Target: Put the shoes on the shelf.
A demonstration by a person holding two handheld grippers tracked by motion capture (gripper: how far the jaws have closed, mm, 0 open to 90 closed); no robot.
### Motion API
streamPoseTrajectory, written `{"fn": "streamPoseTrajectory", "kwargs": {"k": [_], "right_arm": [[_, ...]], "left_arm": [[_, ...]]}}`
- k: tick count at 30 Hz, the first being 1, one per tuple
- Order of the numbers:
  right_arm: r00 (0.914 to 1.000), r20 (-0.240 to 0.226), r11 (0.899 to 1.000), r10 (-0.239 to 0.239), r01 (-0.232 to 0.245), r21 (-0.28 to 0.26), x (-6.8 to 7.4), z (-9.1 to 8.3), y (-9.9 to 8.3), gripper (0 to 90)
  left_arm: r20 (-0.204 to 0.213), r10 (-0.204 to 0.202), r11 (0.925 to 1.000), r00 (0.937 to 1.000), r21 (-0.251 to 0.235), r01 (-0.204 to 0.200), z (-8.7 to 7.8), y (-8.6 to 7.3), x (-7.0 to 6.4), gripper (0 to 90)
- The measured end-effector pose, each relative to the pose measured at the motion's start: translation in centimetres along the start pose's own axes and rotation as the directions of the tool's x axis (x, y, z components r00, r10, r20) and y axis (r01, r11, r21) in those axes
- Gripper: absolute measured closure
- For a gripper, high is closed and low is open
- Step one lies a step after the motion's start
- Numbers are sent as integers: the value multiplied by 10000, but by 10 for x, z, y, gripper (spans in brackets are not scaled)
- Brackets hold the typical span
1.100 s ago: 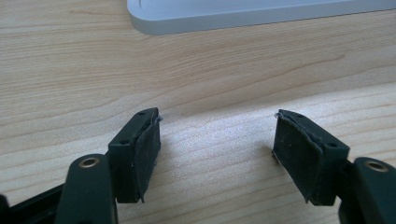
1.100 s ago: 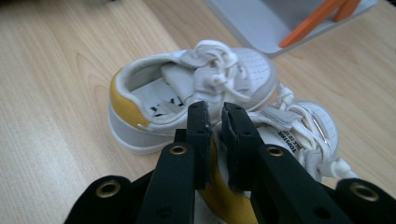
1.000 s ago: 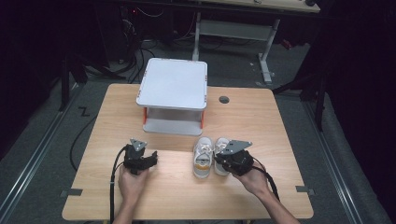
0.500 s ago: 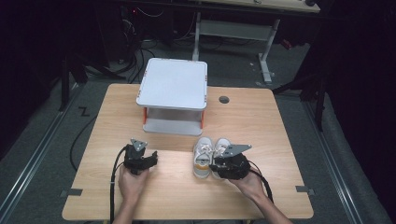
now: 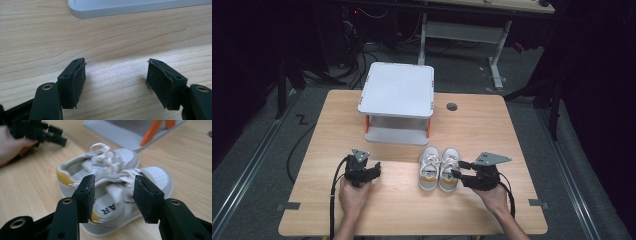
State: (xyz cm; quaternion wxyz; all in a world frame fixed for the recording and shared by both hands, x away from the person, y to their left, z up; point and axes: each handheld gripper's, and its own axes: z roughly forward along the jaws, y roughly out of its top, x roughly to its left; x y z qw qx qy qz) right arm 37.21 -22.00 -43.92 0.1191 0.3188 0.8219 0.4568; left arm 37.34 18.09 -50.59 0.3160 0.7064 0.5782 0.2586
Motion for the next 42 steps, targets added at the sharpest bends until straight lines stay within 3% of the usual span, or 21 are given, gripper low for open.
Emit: {"fn": "streamPoseTrajectory", "kwargs": {"k": [4, 6, 12, 16, 21, 25, 29, 31, 38, 42], "right_arm": [[9962, 697, 9986, 518, -508, -156, -16, -7, -7, 502], [9885, 1149, 9951, 984, -962, -244, -28, -11, -13, 491], [9512, 2396, 9804, 1946, -1962, -175, -57, -12, -37, 476], [9289, 2967, 9725, 2218, -2328, 16, -70, -10, -51, 469], [8941, 3683, 9568, 2547, -2883, 382, -84, -7, -65, 455], [8758, 4057, 9544, 2615, -2972, 265, -87, -8, -69, 442], [8676, 4346, 9576, 2418, -2857, 378, -86, -7, -69, 428], [8655, 4688, 9686, 1765, -2375, 738, -82, -2, -66, 417], [8694, 4590, 9671, 1830, -2431, 749, -82, -2, -66, 406], [8699, 4580, 9671, 1832, -2431, 748, -82, -1, -66, 405]], "left_arm": [[2, -8, 10000, 10000, -2, 8, 0, 0, 0, 316], [-1, -5, 10000, 10000, 0, 5, 0, 0, 0, 314], [-24, -1, 10000, 10000, -5, 1, 0, 0, 0, 318], [-31, -6, 10000, 10000, -7, 6, 0, 0, 0, 318], [-27, 8, 10000, 10000, -5, -8, 0, 0, 0, 318], [-19, -38, 10000, 10000, 2, 38, 0, 0, 0, 317], [33, -23, 10000, 10000, 5, 23, 0, 0, 0, 308], [75, -24, 10000, 10000, 8, 24, 0, 0, 0, 300], [13, -123, 9999, 9999, 70, 123, -1, 1, -2, 316], [264, -295, 9994, 9992, 163, 291, -7, 3, -7, 325]]}}
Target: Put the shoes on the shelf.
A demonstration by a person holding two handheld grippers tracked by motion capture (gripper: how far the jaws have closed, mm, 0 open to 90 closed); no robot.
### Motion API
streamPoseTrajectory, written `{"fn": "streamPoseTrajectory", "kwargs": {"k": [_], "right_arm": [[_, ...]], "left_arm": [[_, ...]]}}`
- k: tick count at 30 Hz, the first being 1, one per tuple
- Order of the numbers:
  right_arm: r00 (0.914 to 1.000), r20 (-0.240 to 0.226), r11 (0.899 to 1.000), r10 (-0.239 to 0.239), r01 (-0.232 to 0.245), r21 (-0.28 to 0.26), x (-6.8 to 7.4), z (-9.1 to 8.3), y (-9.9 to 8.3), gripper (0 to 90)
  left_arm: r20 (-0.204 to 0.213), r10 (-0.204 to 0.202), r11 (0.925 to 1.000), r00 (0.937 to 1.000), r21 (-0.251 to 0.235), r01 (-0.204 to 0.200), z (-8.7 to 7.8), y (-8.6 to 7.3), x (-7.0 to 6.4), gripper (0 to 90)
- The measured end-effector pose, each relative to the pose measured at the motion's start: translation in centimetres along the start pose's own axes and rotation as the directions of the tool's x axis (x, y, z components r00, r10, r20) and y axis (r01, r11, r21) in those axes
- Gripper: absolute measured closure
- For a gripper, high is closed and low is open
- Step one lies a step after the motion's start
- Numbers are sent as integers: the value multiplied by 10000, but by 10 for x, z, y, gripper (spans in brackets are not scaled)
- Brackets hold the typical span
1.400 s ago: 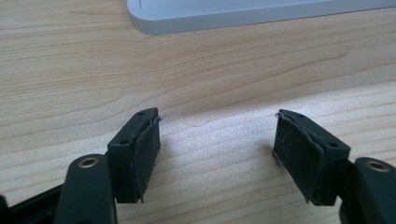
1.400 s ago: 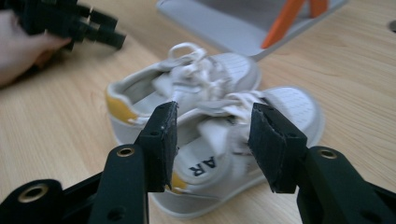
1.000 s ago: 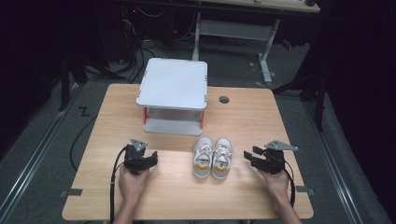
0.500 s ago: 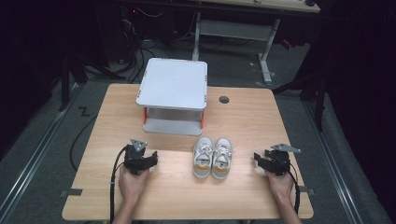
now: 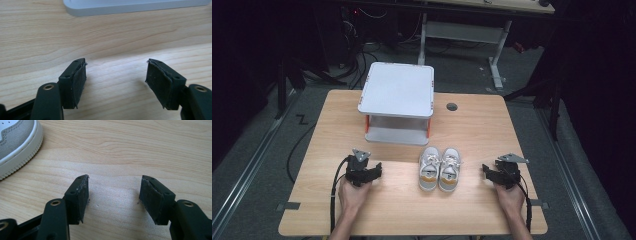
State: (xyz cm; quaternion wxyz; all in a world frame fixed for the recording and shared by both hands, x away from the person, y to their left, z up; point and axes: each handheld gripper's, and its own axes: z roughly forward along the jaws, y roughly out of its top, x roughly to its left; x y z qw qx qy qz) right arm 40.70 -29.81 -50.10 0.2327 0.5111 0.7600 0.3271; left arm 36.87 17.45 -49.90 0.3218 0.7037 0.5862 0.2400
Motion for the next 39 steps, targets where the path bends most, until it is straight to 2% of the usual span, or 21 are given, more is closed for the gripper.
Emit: {"fn": "streamPoseTrajectory", "kwargs": {"k": [2, 3, 6, 7, 12, 17, 21, 26, 30, 34, 37, 39], "right_arm": [[10000, 9, 10000, 1, -1, 3, 0, 0, 0, 405], [10000, 12, 10000, 12, -12, 13, 0, 0, 0, 405], [10000, -1, 10000, 9, -9, 13, 0, 0, 0, 403], [10000, 0, 10000, 5, -5, 12, 0, 0, 0, 403], [10000, 0, 10000, 6, -6, 14, 0, 0, 0, 402], [10000, 1, 10000, 6, -6, 14, 0, 0, 0, 402], [10000, -2, 10000, -1, 1, 14, 0, 0, 0, 399], [10000, 2, 10000, 13, -13, 19, 0, 0, 0, 398], [10000, -1, 10000, 13, -13, 22, 0, 0, 0, 397], [10000, -2, 10000, 9, -9, 23, 0, 0, 0, 396], [10000, -3, 10000, 8, -8, 23, 0, 0, 0, 395], [10000, -13, 10000, -10, 10, 16, 0, 0, 0, 395]], "left_arm": [[188, -35, 10000, 9998, -17, 35, -4, 1, -5, 325], [308, 104, 9999, 9995, 33, -105, -8, 3, -10, 326], [649, 170, 9998, 9977, 32, -173, -16, 6, -23, 355], [865, 257, 9997, 9959, 36, -262, -19, 8, -28, 359], [1402, 568, 9984, 9885, -89, -561, -31, 16, -51, 370], [2099, 1076, 9941, 9718, -379, -1019, -45, 29, -83, 377], [2417, 1590, 9871, 9572, -562, -1498, -50, 37, -109, 404], [2791, 1710, 9853, 9449, -523, -1628, -48, 44, -132, 419], [3113, 1586, 9867, 9370, -167, -1615, -41, 49, -144, 432], [3177, 1475, 9867, 9367, 186, -1616, -33, 52, -154, 460], [3136, 1238, 9887, 9415, 417, -1439, -26, 54, -161, 468], [3123, 1274, 9877, 9414, 473, -1493, -24, 55, -163, 467]]}}
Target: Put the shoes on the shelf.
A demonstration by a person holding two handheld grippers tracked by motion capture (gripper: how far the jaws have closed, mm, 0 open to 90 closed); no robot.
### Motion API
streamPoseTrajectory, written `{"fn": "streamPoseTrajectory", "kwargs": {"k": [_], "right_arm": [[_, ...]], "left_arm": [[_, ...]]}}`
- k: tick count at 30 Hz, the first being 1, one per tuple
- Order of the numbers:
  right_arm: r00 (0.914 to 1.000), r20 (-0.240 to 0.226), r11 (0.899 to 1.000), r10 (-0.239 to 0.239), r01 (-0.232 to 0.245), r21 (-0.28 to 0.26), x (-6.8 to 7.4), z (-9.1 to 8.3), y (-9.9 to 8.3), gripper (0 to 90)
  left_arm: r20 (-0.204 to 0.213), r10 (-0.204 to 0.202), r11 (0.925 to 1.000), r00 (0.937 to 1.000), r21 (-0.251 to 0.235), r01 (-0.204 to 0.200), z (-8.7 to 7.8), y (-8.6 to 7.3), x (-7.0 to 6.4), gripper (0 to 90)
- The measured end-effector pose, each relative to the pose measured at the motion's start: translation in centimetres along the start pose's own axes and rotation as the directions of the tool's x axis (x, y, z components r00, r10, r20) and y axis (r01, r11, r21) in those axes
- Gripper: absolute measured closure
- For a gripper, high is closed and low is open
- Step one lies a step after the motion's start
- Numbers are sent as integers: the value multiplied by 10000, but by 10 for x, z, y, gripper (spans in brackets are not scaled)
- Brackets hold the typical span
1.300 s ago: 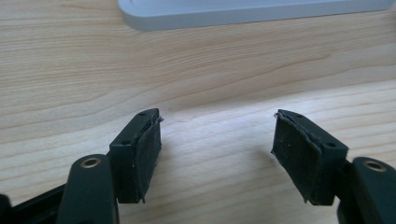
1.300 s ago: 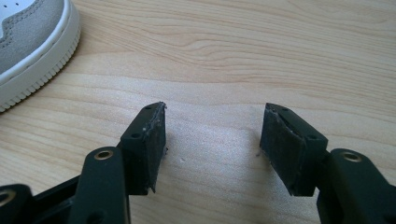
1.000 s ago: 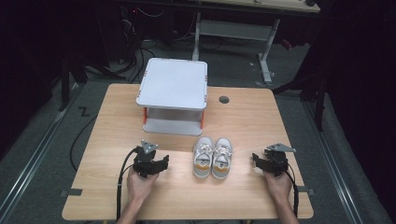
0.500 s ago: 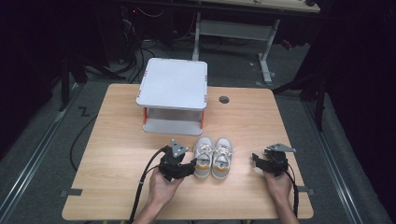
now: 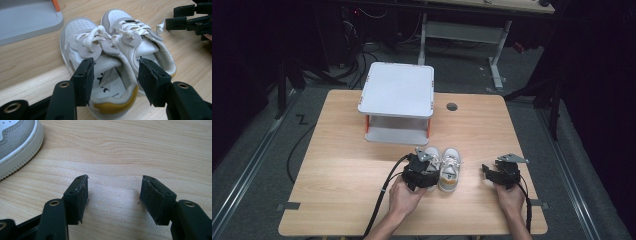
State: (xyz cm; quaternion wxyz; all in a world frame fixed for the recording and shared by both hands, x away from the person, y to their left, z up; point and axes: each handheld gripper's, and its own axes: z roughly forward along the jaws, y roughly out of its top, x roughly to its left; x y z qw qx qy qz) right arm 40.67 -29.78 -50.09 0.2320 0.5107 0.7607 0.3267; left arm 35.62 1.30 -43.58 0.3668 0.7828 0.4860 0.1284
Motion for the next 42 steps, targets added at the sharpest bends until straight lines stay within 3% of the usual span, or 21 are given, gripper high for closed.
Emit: {"fn": "streamPoseTrajectory", "kwargs": {"k": [11, 14, 17, 29, 38, 42], "right_arm": [[10000, 17, 10000, 22, -22, 6, 0, 0, 0, 393], [10000, 20, 10000, 23, -23, 7, 0, 0, 0, 392], [10000, 24, 10000, 25, -25, 8, 0, 0, 0, 392], [10000, 25, 10000, 28, -28, 10, 0, 0, 0, 391], [10000, 27, 10000, 31, -31, 9, 1, 0, 0, 390], [10000, 26, 10000, 17, -17, 6, 0, 0, 0, 390]], "left_arm": [[-338, -153, 9998, 9993, 157, 159, 6, 4, -8, 442], [-133, -187, 9992, 9997, 350, 192, 7, 5, -10, 457], [-191, -90, 9988, 9998, 485, 99, 10, 4, -13, 450], [-144, -666, 9961, 9977, 573, 673, 19, 12, -15, 446], [-875, -209, 9969, 9959, 743, 274, 30, 12, -22, 519], [-871, 33, 9970, 9962, 772, 34, 33, 12, -24, 548]]}}
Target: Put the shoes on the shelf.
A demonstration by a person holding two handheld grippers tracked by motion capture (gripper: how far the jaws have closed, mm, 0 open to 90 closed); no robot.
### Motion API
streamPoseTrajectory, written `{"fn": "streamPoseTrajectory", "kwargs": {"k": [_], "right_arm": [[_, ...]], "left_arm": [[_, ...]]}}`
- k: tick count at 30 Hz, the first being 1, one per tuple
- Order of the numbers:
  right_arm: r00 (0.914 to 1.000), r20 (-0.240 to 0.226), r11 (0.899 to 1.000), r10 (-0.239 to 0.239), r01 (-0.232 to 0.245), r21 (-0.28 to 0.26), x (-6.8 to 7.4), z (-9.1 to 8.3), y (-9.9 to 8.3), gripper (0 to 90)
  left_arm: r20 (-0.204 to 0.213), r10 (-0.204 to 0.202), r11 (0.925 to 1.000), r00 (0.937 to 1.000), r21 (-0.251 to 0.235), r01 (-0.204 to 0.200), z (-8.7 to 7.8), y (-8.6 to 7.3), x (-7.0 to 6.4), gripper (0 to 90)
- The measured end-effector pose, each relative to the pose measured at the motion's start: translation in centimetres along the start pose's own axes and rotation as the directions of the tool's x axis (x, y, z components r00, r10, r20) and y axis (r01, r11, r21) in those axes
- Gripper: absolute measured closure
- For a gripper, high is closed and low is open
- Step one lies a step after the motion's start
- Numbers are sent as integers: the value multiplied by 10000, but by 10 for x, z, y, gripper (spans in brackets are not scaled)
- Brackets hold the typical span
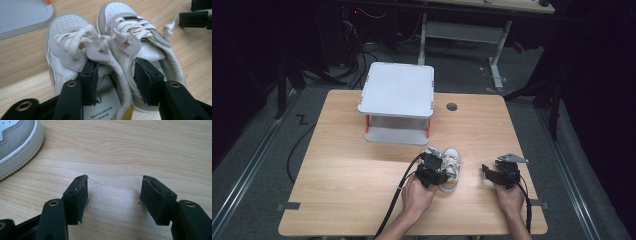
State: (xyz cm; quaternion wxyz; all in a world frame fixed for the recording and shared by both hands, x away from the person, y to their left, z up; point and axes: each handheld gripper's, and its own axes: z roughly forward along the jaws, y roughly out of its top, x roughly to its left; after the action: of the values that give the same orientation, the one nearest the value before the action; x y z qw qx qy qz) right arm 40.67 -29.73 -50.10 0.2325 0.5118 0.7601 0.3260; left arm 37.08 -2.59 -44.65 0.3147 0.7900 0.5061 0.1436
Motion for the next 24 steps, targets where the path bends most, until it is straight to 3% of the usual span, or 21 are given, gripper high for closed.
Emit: {"fn": "streamPoseTrajectory", "kwargs": {"k": [3, 5, 12, 24], "right_arm": [[10000, 2, 10000, 9, -9, 0, 0, 0, 0, 389], [10000, 5, 10000, 9, -9, -1, 0, 0, 0, 389], [10000, 2, 10000, 6, -6, 0, 0, 0, 0, 387], [10000, -37, 10000, -38, 38, 6, 0, 0, 0, 379]], "left_arm": [[145, -71, 9998, 9999, 179, 68, 6, 2, 2, 583], [37, 132, 9997, 9999, 201, -133, 6, 2, 0, 596], [240, 304, 9994, 9993, 140, -307, 5, 2, -2, 696], [328, 151, 9998, 9993, -162, -145, 4, -2, -1, 783]]}}
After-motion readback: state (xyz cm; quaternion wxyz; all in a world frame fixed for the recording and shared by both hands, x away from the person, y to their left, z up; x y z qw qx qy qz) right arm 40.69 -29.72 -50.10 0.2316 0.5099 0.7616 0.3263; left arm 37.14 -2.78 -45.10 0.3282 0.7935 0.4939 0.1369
